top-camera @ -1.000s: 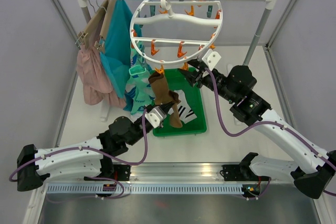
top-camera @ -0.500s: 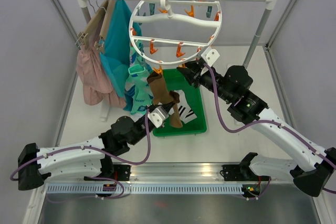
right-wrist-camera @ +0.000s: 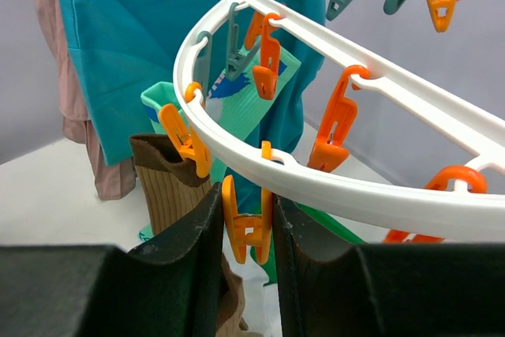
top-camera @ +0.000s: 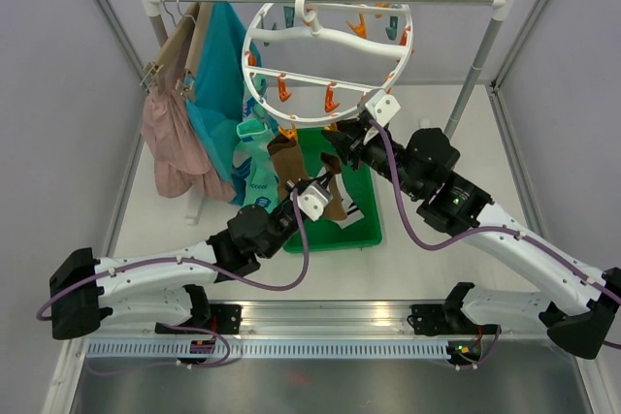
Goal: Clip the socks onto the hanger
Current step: Open the clamp at the hanger, then clamp the sock onto the hanger.
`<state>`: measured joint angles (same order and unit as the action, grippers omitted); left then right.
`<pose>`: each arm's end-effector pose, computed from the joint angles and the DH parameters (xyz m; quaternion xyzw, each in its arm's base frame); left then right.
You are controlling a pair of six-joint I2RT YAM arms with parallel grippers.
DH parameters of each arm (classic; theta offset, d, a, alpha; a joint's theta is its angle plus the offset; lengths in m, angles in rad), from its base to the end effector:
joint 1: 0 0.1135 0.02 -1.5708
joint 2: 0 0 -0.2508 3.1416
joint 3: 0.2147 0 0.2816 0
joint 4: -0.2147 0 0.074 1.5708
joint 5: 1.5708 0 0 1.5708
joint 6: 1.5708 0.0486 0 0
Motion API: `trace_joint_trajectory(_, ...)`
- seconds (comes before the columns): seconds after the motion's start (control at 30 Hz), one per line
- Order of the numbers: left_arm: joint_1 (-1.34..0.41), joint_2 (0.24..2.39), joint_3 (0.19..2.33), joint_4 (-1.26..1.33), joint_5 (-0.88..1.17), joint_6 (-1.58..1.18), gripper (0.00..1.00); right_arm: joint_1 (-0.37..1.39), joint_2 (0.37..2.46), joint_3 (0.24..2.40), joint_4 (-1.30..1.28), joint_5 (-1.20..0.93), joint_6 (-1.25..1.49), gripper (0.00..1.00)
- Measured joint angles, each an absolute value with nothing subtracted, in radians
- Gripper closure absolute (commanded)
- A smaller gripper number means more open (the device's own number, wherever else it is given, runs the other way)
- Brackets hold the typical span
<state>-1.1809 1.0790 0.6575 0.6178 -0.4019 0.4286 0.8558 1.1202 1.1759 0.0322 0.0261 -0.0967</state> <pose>0.1292 -0.2644 0.2999 0.3410 0.5422 -0.1605 0.7510 0.2004 0.2289 0.4252 -0.3010 0.6046 0.2650 0.6882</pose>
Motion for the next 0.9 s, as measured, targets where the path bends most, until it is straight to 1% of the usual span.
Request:
trace_joint_trajectory(0.33,-1.17,1.1,0.703,0.667,-0.427,0.433,0.98,0.86,1.12,1.181,0.018,0.084,-0.089,1.0)
trace_joint_trajectory(0.9,-1.151,1.131,0.731,0.673,-0.428,0.433,0.98,0.86,1.12,1.195,-0.001,0.087,-0.075,1.0)
